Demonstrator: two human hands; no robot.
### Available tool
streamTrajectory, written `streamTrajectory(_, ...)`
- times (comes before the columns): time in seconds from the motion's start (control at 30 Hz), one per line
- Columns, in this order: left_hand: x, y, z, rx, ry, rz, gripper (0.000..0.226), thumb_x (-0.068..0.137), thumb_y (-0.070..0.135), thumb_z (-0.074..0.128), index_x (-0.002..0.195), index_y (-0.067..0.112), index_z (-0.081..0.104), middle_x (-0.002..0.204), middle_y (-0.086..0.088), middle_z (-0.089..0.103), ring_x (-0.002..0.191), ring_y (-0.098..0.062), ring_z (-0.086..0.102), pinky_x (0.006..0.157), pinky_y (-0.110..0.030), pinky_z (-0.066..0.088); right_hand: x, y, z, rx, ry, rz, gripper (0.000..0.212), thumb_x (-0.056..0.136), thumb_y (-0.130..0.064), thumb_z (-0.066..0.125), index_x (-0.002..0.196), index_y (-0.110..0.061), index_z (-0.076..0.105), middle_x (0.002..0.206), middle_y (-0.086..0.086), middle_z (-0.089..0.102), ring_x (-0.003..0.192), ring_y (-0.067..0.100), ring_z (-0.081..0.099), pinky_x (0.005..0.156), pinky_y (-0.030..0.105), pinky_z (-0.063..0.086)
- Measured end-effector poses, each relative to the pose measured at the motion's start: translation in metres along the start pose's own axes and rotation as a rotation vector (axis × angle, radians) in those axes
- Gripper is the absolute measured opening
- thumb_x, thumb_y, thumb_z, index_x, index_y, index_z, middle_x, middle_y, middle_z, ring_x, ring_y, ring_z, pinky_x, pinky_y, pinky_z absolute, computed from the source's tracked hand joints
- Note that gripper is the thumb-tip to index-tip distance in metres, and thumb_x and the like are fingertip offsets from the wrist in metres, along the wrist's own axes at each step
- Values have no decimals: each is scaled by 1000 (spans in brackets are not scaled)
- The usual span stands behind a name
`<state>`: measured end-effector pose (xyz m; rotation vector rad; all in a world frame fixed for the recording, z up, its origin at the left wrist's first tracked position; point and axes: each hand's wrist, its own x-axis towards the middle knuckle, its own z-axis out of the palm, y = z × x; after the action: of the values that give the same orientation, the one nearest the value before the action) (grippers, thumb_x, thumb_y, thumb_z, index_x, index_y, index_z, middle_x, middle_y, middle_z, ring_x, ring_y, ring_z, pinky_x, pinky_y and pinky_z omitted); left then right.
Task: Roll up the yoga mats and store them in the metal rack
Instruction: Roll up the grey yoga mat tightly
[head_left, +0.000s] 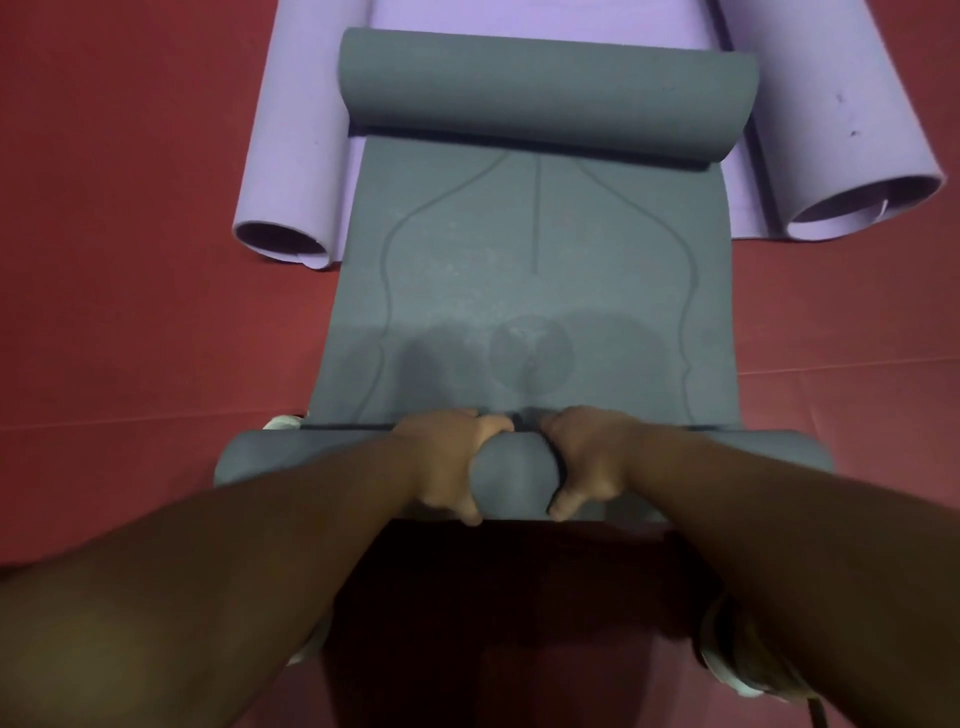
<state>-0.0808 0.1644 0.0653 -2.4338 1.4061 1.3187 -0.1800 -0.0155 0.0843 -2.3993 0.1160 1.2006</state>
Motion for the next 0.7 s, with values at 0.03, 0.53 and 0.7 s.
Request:
streamTrajectory(0.03, 2, 3, -7, -31, 9, 25, 107, 44, 57, 89, 137, 47, 36, 120, 12, 56, 105, -14, 59, 93, -40, 53, -5, 3, -13, -2, -27, -21, 106, 55, -44, 95, 146, -37, 40, 131, -8, 60, 122, 18, 58, 102, 30, 46)
streamTrajectory(0.53, -3, 62, 47, -83, -110, 124, 105, 50, 53, 93, 141, 35, 43, 128, 1, 63, 113, -23, 62, 99, -36, 52, -39, 38, 40, 75, -155, 81, 103, 49, -42, 98, 135, -28, 42, 126, -5, 57, 114, 15, 57, 98, 27, 48)
streamTrajectory(0.7, -3, 63, 56, -132, -136, 116, 103, 53, 50, 93, 141, 34, 43, 131, 3, 62, 116, -21, 61, 100, -34, 50, -52, 24, 60, -272, 22, 34, 108, 46, -66, 85, 137, -34, 37, 129, 5, 47, 120, 27, 48, 100, 42, 45)
